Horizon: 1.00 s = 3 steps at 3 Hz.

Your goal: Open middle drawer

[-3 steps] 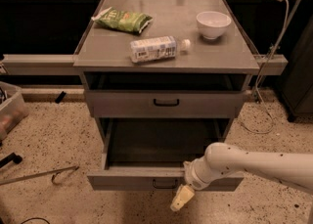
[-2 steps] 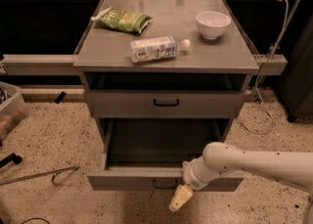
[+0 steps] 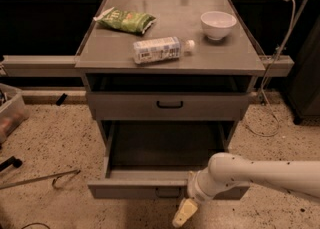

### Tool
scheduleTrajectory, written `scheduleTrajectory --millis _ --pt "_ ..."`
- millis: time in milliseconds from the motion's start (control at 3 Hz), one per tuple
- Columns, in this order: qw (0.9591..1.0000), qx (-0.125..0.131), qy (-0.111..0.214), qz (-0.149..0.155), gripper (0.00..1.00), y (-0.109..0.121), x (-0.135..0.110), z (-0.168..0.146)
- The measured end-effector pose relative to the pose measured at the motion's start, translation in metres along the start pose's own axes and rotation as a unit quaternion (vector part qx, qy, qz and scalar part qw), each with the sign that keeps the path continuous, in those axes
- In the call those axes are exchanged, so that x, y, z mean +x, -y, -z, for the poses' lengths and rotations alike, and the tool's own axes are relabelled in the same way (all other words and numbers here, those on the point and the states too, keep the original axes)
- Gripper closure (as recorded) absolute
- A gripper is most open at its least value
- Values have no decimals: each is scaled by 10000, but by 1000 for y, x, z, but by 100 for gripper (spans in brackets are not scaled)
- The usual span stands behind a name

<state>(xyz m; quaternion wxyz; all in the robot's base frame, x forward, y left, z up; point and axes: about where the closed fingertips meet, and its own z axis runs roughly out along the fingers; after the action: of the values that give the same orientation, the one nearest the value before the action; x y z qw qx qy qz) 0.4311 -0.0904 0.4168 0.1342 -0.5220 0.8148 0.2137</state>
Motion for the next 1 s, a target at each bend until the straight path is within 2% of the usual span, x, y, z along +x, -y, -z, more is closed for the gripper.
scheduleTrajectory --millis 333,667,1000 --pt "10000 1 1 -1 0 -1 -3 6" --pt "9989 -8 -105 -467 0 -36 16 24" --pt "9989 -8 -105 -467 0 -36 16 24"
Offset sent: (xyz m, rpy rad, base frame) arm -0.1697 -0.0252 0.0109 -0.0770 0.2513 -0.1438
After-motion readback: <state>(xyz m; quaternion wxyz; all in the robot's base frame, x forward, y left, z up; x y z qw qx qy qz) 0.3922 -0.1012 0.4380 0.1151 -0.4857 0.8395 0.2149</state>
